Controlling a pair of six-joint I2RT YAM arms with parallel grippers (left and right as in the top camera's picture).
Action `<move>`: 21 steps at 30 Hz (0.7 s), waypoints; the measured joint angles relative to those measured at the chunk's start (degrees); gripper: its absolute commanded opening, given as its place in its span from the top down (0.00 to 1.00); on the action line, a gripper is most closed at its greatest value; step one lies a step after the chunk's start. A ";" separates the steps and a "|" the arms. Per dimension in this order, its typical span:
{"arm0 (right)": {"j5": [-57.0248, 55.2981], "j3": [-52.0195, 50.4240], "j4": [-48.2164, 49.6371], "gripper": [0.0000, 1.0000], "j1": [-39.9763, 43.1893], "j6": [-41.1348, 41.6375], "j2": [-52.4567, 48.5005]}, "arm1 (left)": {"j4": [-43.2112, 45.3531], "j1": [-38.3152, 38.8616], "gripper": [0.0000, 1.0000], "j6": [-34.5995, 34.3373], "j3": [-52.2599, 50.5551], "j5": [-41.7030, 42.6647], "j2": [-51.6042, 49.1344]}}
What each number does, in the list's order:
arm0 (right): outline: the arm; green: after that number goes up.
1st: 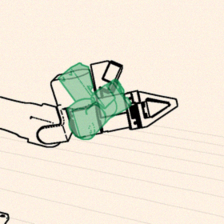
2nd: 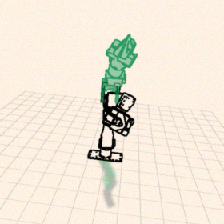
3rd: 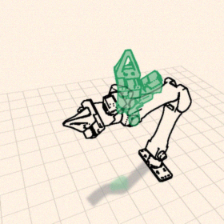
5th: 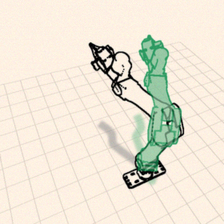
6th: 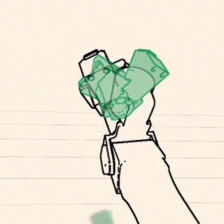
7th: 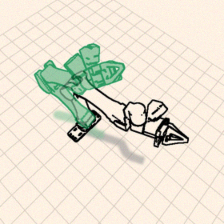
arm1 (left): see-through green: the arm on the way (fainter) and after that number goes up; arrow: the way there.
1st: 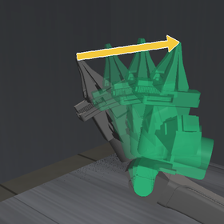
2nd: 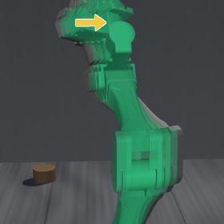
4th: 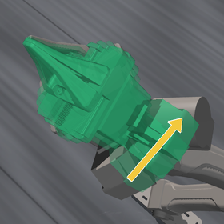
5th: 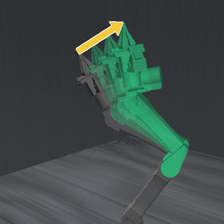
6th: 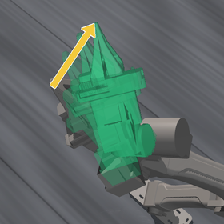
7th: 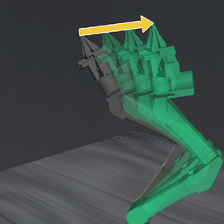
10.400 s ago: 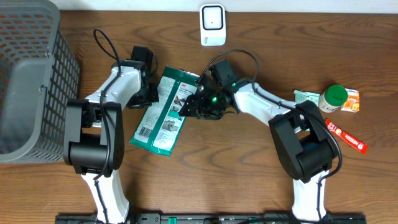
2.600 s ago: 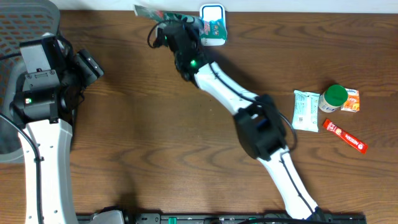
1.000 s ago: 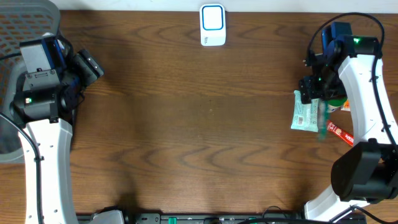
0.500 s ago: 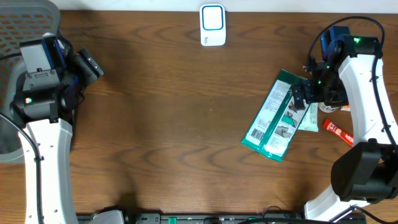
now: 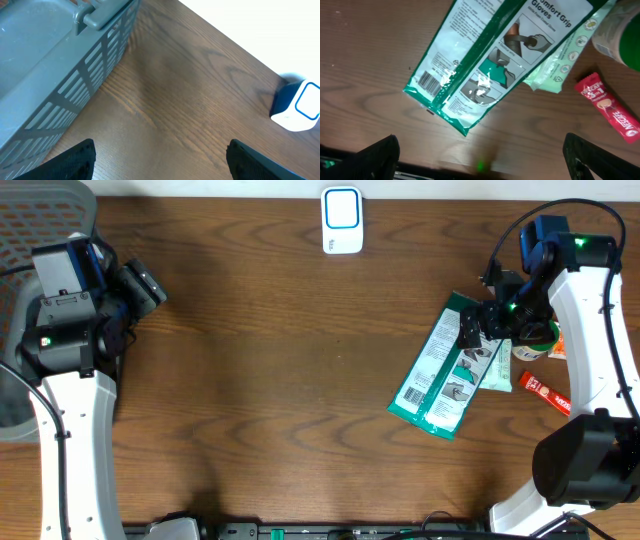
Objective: Scan the item barcode
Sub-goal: 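Open the right gripper and release the glove package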
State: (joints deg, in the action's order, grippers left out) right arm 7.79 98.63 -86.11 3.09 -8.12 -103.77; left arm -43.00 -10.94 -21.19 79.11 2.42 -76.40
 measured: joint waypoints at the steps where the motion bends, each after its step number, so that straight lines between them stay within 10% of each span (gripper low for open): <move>1: 0.20 0.00 0.00 0.01 0.00 -0.07 0.00 | 0.00 0.00 0.16 0.02 0.00 0.00 0.00; 21: 0.61 0.00 0.00 0.01 0.00 -0.09 0.00 | 0.00 0.00 0.16 0.00 0.00 0.00 0.00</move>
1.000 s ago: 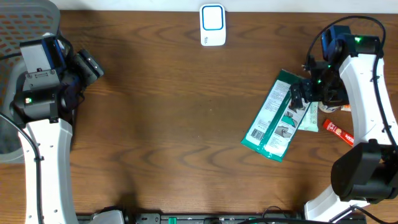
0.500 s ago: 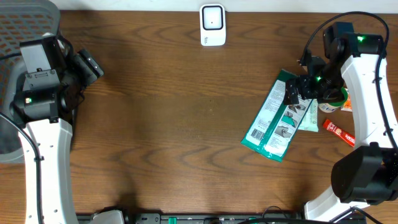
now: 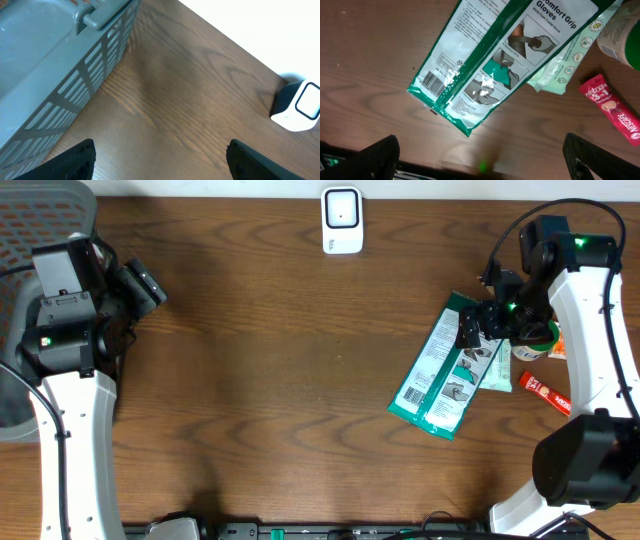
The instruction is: Scan the item barcode
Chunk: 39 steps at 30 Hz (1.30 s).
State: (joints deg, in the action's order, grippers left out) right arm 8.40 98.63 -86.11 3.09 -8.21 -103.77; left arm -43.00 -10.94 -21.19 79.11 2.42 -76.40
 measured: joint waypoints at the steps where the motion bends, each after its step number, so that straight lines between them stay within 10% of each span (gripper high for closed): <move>1: 0.00 0.00 0.00 0.01 0.00 0.00 0.00 | 0.00 0.00 0.16 0.02 0.00 0.00 0.00; 13: -0.09 0.00 0.72 0.01 0.00 -0.22 5.14 | 0.00 0.00 0.16 0.00 0.00 0.00 0.00; 26: -0.48 -0.66 24.81 0.01 0.00 -1.77 41.53 | 0.00 0.00 0.16 0.00 0.00 0.00 0.00; 39: -0.48 -30.32 30.77 0.01 -0.50 -5.22 75.71 | 0.00 0.00 0.16 0.00 0.00 0.00 0.00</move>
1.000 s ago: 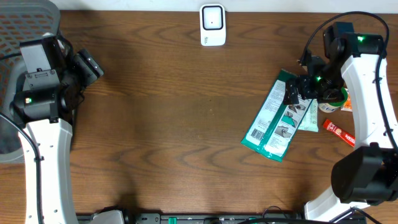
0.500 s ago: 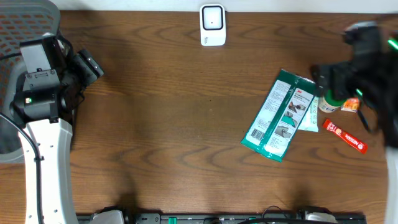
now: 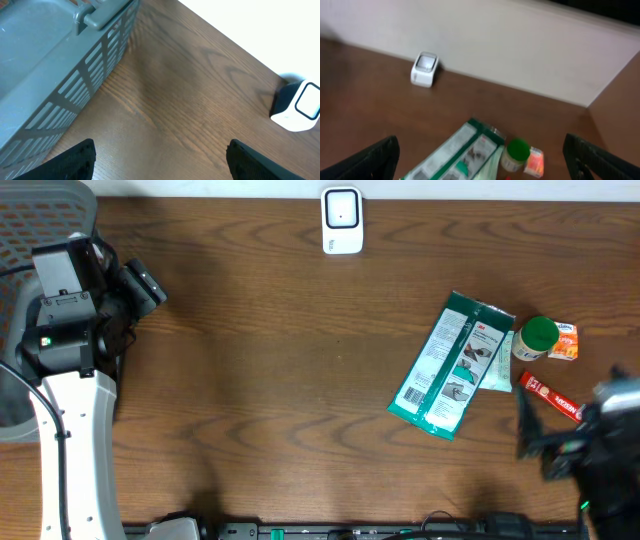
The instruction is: Scan the item barcode
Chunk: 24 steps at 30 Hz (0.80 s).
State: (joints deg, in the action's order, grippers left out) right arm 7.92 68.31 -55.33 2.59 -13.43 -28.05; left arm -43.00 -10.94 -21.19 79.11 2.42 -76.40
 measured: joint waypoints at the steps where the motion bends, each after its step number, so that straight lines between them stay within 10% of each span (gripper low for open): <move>1: 0.00 -2.78 0.46 0.01 -0.20 -0.26 2.19 | 0.00 0.00 0.16 0.00 0.00 0.00 0.00; 24: 0.26 -55.12 67.21 0.01 -2.34 -1.36 27.32 | 0.00 -0.02 0.16 0.00 0.00 0.00 0.00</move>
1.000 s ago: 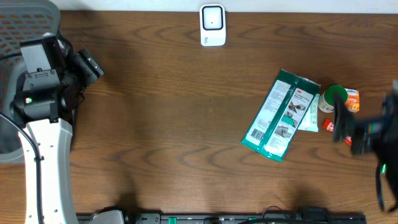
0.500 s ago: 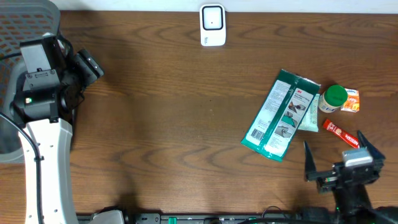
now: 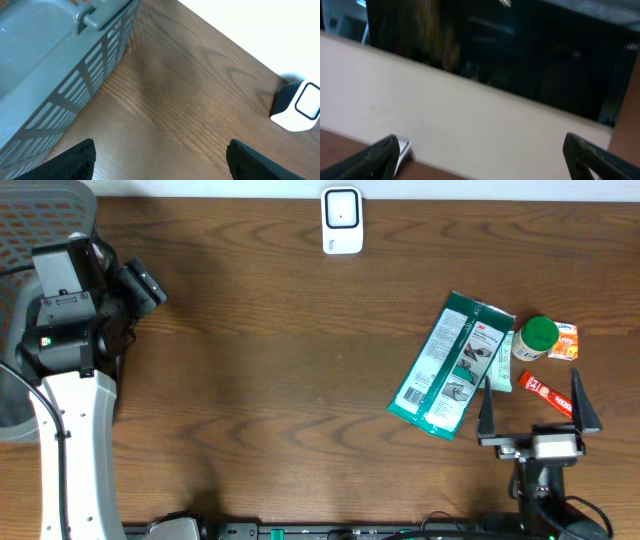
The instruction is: Scan the item barcode
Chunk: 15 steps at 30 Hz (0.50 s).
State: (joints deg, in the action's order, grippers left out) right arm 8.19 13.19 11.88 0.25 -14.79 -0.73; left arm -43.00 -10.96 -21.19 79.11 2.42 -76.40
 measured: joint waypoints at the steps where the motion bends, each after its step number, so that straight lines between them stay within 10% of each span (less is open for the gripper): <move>1: 0.00 -1.75 2.08 0.01 -0.02 0.09 0.02 | 0.02 0.00 0.16 0.02 0.00 0.00 0.00; 7: -2.08 -11.17 6.95 0.01 -0.02 4.22 0.02 | 0.00 0.00 0.16 0.00 0.00 0.00 0.00; 15: -4.07 -12.81 -9.88 0.01 -0.02 8.48 0.11 | 0.02 0.00 0.16 0.00 0.00 0.00 0.00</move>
State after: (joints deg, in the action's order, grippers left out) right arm 4.12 0.38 2.00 0.23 -6.31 -0.62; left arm -42.98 -10.96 -21.19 79.11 2.42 -76.40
